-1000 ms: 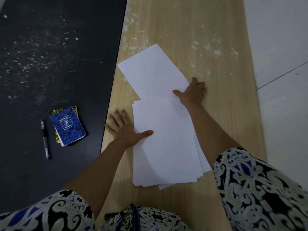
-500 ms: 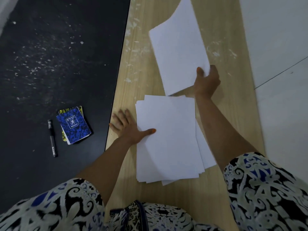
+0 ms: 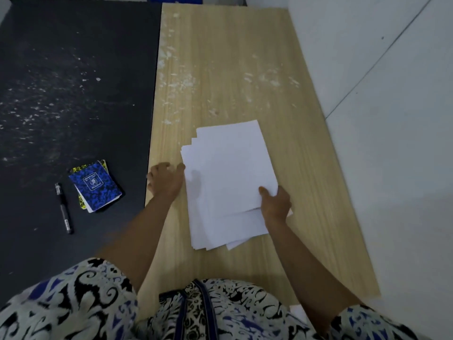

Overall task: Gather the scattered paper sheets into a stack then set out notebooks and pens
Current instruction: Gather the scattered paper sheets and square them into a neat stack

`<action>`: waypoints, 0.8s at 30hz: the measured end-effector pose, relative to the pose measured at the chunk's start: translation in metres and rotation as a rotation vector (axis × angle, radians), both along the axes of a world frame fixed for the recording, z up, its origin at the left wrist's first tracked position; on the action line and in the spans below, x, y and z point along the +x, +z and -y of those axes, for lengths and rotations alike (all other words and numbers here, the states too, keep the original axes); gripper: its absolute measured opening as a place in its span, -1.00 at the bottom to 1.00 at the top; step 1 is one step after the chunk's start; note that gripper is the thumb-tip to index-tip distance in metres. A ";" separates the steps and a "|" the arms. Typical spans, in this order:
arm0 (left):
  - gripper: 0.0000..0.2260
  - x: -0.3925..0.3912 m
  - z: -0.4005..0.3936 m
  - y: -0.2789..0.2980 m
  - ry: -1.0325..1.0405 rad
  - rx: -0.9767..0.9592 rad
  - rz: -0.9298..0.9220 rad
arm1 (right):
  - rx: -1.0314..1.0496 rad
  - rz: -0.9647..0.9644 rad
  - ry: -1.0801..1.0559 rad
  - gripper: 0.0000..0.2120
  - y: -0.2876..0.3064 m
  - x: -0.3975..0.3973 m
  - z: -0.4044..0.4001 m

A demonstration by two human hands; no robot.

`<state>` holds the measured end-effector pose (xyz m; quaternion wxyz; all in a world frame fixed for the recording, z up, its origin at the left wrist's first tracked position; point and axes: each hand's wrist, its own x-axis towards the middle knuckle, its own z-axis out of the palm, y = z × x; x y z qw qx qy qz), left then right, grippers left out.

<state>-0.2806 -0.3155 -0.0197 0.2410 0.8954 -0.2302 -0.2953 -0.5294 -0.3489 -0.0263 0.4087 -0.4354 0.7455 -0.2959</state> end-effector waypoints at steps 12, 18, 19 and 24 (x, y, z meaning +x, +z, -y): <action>-0.43 -0.053 -0.048 0.000 0.141 -0.043 -0.234 | 0.034 -0.463 0.300 -0.30 0.010 -0.028 0.001; -0.48 -0.057 -0.060 -0.002 0.016 -0.055 -0.330 | 0.185 -0.546 0.520 -0.20 0.010 -0.029 0.011; -0.48 -0.058 -0.062 -0.002 0.001 -0.059 -0.336 | 0.219 -0.572 0.529 -0.20 0.010 -0.028 0.010; -0.44 -0.061 -0.069 -0.002 -0.061 -0.055 -0.322 | 0.296 -0.639 0.535 -0.15 0.014 -0.024 0.007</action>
